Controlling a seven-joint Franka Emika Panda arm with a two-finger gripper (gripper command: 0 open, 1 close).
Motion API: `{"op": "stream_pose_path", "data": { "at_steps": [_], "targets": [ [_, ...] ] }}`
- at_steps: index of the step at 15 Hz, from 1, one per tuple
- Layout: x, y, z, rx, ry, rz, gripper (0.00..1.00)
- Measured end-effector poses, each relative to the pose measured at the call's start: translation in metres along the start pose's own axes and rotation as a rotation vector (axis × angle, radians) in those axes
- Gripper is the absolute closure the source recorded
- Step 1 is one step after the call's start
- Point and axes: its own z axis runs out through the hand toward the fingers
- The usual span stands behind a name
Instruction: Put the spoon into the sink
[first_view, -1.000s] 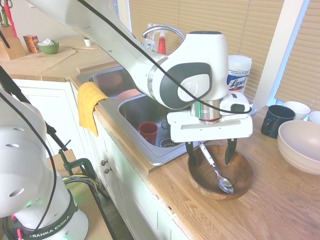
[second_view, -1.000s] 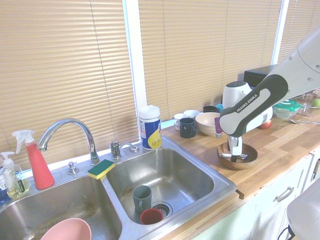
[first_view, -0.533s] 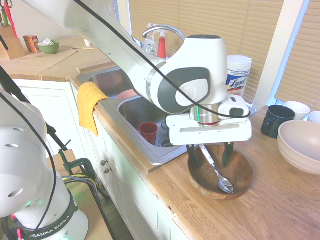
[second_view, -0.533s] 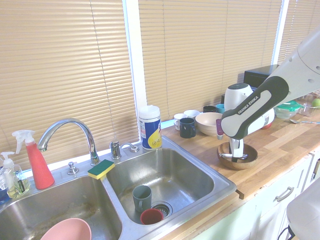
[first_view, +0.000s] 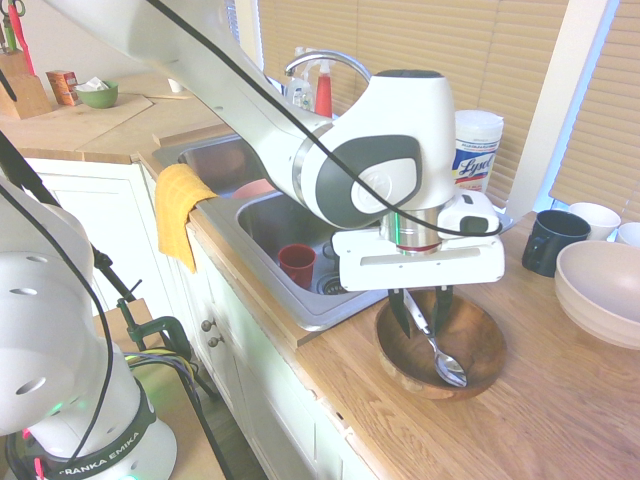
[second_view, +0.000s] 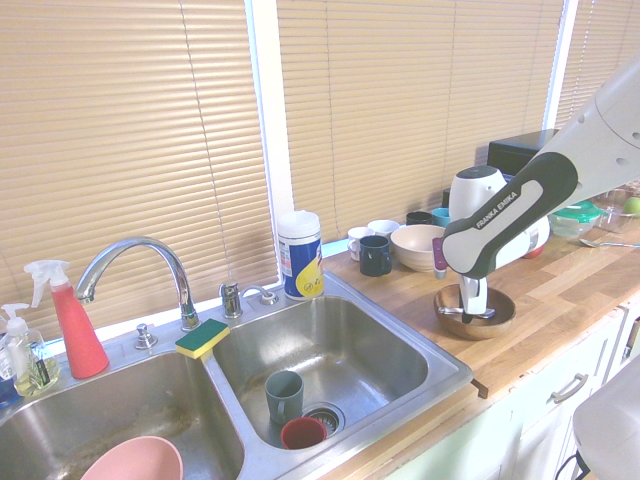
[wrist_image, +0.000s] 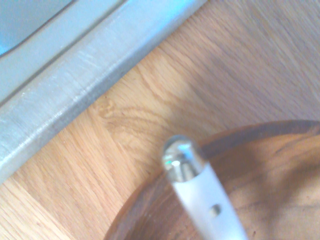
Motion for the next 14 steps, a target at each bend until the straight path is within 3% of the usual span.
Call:
{"op": "stream_pose_path", "data": {
  "at_steps": [14],
  "targets": [
    [0.001,0.011,-0.026,0.033,0.046,0.070,1.00]
  ]
}}
